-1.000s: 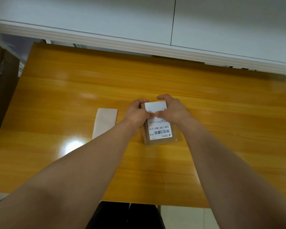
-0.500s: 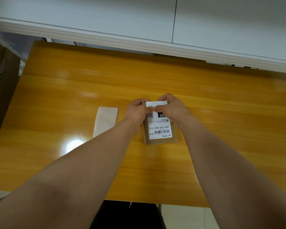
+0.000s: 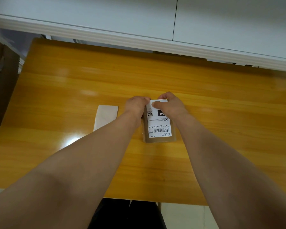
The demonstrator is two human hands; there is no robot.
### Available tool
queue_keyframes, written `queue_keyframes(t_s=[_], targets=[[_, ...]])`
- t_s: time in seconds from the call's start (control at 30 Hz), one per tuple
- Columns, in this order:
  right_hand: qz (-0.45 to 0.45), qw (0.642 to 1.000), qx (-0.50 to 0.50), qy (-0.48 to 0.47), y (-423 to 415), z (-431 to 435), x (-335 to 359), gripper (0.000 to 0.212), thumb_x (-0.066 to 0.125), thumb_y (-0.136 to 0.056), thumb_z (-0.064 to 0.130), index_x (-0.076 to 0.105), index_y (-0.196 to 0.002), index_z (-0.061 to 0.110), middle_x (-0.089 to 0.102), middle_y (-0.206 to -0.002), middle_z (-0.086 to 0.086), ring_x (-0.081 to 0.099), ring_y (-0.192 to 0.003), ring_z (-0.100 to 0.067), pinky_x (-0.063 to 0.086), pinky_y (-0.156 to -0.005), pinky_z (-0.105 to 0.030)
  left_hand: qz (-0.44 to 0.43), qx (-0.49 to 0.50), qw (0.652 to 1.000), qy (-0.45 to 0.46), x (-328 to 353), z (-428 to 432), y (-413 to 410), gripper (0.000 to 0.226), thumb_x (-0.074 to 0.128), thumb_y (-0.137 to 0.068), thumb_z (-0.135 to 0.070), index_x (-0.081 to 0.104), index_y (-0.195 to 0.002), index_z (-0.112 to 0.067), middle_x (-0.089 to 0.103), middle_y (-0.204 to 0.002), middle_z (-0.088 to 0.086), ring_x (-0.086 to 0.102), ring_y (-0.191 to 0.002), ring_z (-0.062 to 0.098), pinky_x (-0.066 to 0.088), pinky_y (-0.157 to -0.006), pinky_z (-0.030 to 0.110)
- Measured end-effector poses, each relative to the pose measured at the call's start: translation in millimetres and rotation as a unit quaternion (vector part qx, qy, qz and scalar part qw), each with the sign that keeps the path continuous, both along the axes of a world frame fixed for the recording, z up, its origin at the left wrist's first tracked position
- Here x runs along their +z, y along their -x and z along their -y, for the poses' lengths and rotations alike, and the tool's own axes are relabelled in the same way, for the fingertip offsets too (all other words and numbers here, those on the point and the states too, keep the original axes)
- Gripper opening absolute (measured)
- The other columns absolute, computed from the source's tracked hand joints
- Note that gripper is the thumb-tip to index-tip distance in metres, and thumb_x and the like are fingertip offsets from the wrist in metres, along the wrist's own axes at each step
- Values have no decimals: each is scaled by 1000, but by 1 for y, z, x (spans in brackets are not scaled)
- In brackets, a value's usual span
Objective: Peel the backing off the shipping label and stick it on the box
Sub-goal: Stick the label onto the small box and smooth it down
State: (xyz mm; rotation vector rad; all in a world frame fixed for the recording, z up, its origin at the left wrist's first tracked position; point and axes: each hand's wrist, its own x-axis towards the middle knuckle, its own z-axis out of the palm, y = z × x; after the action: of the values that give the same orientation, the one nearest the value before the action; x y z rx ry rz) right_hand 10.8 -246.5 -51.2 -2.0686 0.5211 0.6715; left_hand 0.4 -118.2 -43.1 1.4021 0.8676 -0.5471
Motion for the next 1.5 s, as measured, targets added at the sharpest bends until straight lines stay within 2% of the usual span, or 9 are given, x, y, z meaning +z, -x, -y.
queue_keyframes(t_s=[0.13,0.27,0.33,0.5,0.83,1.03,1.27,1.4,1.5], targets=[[6,1000,-12,18,3,-1,0,27,72,-81,38,55,-99,27,71,-89,-3,69,-74,-24,58,-69,-39,11,35,998,51,6,0,8,35,61,-97,-26,57,-131,-21,69,-93,1,65,-73,16,51,-58,27],[-27,998,-33,38,7,-1,3,36,66,-86,42,50,-113,24,66,-95,-3,65,-77,-20,53,-53,-29,-4,-39,999,28,9,-5,15,68,68,-89,-13,34,-146,-25,64,-116,4,65,-80,19,54,-65,33],[-59,994,33,91,5,1,9,41,61,-87,46,46,-116,22,67,-99,-4,65,-83,-22,58,-65,-36,5,-105,994,-24,9,-8,16,69,67,-88,-7,36,-148,-24,60,-125,1,63,-79,17,54,-65,34],[27,959,200,198,-3,2,18,57,67,-86,37,42,-137,35,52,-130,-12,41,-126,-36,40,-87,-36,47,-193,975,-96,14,-11,12,54,65,-88,-5,54,-138,-21,68,-126,4,68,-102,27,57,-91,47],[100,976,155,112,7,-8,-2,32,55,-88,29,56,-117,42,62,-112,-5,40,-116,-28,52,-89,-43,64,-144,987,-44,9,-7,23,29,65,-88,-6,71,-85,-34,75,-83,-3,70,-79,24,57,-74,34],[108,977,133,127,6,-11,-7,18,53,-91,37,54,-108,42,60,-110,-5,46,-113,-28,55,-83,-46,109,-208,969,-82,-3,-11,22,41,59,-95,-16,61,-134,-29,73,-107,-1,67,-89,16,52,-73,30],[120,981,93,119,9,-12,-6,14,56,-94,41,49,-105,39,61,-106,-10,65,-90,-33,59,-68,-42,105,-336,894,-278,-1,-20,13,45,59,-90,-52,61,-131,-34,71,-117,-3,63,-108,22,44,-85,35],[125,980,105,110,17,-8,-5,31,53,-98,38,51,-129,39,46,-125,-10,53,-113,-33,55,-88,-42,51,-327,872,-361,-3,-27,20,70,57,-77,-76,58,-132,-34,62,-130,2,40,-134,29,30,-101,46],[140,967,176,116,25,-10,4,42,55,-98,36,47,-138,46,33,-148,-7,28,-136,-32,37,-107,-39,33,-273,909,-314,-1,-28,25,70,64,-76,-67,49,-138,-39,46,-144,3,28,-140,31,30,-108,49]])
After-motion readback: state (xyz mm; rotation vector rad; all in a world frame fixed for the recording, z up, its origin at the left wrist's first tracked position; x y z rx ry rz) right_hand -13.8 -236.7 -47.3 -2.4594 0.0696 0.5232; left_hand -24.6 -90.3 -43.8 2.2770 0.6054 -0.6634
